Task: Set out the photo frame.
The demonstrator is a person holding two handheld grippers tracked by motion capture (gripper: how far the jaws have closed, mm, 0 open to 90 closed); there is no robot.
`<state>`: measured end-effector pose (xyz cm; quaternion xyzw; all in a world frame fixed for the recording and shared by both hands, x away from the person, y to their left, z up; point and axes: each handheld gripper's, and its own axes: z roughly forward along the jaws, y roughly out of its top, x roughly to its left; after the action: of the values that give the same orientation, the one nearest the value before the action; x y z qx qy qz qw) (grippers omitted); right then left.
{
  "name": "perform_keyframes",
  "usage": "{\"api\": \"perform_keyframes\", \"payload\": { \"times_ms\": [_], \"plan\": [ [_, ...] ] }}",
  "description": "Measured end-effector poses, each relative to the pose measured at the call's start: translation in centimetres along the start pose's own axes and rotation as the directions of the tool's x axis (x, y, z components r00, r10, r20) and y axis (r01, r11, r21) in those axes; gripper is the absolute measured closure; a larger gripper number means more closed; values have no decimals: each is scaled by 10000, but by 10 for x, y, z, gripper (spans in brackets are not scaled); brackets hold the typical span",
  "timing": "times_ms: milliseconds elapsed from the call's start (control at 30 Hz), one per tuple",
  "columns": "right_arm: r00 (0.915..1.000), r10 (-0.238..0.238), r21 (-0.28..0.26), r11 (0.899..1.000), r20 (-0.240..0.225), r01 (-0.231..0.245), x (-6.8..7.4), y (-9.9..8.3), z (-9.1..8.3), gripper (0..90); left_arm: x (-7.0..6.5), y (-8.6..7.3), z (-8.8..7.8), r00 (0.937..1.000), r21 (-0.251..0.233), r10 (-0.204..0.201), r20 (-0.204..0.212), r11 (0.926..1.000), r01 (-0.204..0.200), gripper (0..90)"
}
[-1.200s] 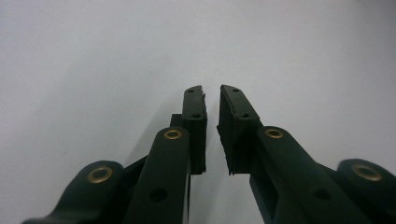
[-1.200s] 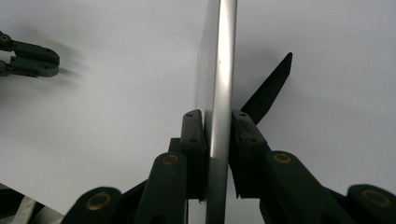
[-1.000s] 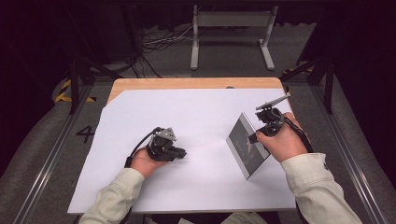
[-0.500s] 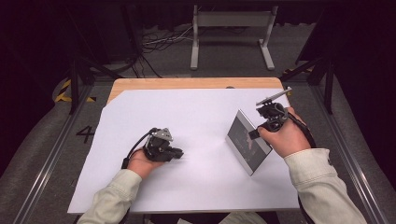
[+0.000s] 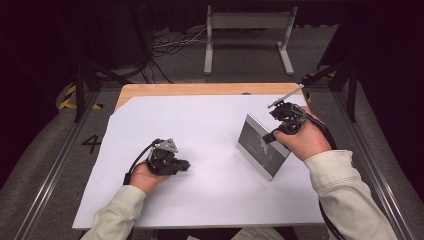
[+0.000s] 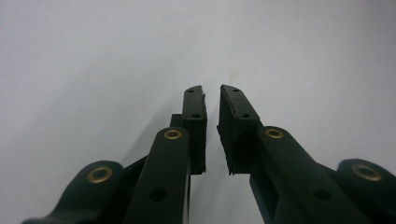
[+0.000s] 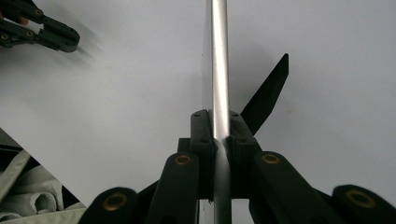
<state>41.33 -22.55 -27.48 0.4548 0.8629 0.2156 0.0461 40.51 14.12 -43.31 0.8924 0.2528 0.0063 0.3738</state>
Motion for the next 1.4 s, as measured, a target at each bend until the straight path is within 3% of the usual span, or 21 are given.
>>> {"api": "perform_keyframes", "payload": {
  "times_ms": [267,533,700,733,800,867,1200,1400],
  "plan": [
    [9957,-872,32,9962,-319,873,4,15,-2,841,1,-12,-10,9993,-79,-301,-213,9995,299,809],
    [9823,-1787,140,9836,-560,1797,7,26,0,841,2,-19,-17,9979,-168,-542,-346,9984,536,808],
    [9641,-2540,119,9667,-773,2556,9,34,2,841,3,-22,-19,9972,-235,-640,-376,9977,631,807],
    [9641,-2540,119,9667,-773,2556,9,34,2,841,3,-22,-19,9972,-235,-640,-376,9977,631,807],
    [9532,-2892,137,9565,-884,2915,10,37,3,841,3,-22,-19,9976,-193,-584,-377,9982,577,807],
    [9504,-2973,153,9539,-914,2998,11,37,4,841,3,-22,-19,9975,-201,-599,-366,9980,592,807],
    [9178,-3737,175,9251,-1340,3792,16,43,8,841,4,-18,-16,9980,-203,-547,-318,9983,540,807],
    [8868,-4341,103,8974,-1585,4411,19,45,10,840,4,-17,-16,9982,-235,-537,-275,9983,530,806]
  ]
}}
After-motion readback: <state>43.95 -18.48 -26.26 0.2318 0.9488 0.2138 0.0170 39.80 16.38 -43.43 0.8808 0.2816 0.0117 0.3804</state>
